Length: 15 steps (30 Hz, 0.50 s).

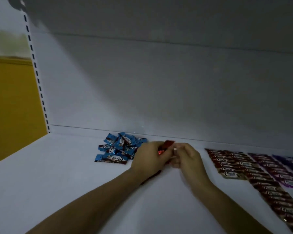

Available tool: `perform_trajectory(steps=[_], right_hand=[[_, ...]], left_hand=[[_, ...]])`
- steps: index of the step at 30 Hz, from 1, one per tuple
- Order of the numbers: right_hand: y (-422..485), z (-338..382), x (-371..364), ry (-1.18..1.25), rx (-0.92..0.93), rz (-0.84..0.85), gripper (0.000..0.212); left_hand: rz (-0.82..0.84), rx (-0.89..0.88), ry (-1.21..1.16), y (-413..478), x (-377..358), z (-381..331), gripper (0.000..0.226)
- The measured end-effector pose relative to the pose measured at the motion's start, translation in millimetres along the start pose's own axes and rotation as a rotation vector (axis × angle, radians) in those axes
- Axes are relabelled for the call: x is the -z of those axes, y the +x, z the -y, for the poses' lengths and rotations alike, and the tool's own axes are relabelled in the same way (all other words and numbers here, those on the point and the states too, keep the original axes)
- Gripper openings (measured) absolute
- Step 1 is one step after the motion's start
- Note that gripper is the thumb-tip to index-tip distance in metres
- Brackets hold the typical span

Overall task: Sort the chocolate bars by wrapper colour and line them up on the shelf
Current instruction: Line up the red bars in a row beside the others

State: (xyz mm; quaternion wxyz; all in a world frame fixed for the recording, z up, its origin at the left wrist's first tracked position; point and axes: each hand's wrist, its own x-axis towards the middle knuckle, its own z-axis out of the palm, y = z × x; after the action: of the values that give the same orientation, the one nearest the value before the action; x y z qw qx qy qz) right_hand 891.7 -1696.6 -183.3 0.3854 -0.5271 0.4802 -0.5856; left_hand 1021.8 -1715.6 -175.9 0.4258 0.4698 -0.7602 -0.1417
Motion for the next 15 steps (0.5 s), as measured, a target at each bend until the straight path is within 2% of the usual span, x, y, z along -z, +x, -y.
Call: perform_trajectory(steps=[3,5,7,9,11,13,15], right_hand=[[0,-4,2,-0.097,-0.009,0.031,0.011],[-4,-7,-3,-0.301,0.025,0.14,0.012],[-9,-4,-8,-0.543,0.14,0.262,0.012],[-14,0,-10,-0.758,0.247,0.4,0.017],[-15,4,-9,-0.856,0.262,0.47,0.021],[-16,7,-6,-0.848,0.235,0.455,0.017],[-14,8,0,-0.873,0.229,0.37,0.016]], left_hand=[[-0.098,0.173,-0.347,13,-12,5,0.032],[-0.164,0.267,-0.517,18,-13,11,0.029],[-0.204,0.334,-0.625,22,-12,16,0.029],[-0.209,0.394,-0.684,22,-11,19,0.031],[-0.215,0.441,-0.714,21,-10,21,0.033],[-0.219,0.468,-0.711,20,-9,21,0.038],[-0.224,0.477,-0.704,20,-8,21,0.04]])
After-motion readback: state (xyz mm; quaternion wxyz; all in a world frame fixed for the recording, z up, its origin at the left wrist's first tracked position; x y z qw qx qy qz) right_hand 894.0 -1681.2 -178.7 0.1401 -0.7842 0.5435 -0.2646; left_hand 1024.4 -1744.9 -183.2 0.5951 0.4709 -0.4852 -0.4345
